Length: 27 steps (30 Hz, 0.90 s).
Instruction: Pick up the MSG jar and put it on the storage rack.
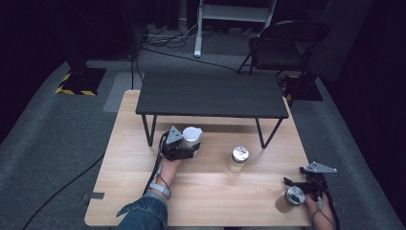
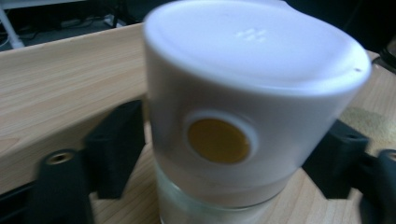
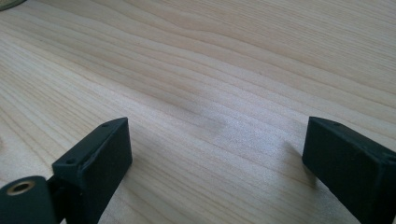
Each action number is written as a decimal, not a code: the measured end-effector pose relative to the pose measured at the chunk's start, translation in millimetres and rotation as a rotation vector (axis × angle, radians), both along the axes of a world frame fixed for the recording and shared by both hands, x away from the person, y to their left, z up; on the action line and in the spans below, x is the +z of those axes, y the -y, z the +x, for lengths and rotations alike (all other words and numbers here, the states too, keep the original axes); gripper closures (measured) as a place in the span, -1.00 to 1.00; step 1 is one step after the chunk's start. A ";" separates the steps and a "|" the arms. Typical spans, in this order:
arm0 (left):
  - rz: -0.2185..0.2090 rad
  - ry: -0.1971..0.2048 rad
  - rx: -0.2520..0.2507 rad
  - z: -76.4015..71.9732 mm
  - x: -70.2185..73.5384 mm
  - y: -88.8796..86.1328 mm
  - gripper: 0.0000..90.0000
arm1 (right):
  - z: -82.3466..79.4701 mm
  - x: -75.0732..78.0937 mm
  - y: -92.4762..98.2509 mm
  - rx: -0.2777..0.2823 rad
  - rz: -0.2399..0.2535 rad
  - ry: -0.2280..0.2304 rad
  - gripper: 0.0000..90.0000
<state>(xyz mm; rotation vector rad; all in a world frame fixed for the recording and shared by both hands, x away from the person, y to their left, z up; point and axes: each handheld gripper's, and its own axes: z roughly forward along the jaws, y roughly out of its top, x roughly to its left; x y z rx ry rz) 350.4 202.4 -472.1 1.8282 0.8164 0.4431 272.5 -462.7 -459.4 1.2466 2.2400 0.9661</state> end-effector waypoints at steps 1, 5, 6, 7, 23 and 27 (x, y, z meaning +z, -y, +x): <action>0.000 0.000 0.000 0.0 0.0 0.0 -0.35 | 0.0 0.0 0.0 0.000 0.000 0.000 -0.82; 0.040 0.020 0.006 -4.6 4.8 3.8 -0.33 | 0.0 0.0 -0.1 -0.002 0.000 0.000 -0.82; 0.040 0.020 0.006 -4.6 4.8 3.8 -0.32 | 0.0 0.1 -0.1 -0.002 0.000 -0.001 -0.82; 0.056 0.027 0.007 -6.4 6.7 5.7 -0.32 | 0.0 0.1 -0.1 -0.002 0.000 -0.001 -0.82; 0.049 0.058 -0.015 -42.1 73.1 4.4 -0.32 | 0.0 0.1 -0.1 -0.002 0.000 -0.001 -0.82; 0.055 0.045 -0.016 -47.4 102.3 2.9 -0.32 | 0.0 0.1 -0.1 -0.002 0.000 -0.001 -0.82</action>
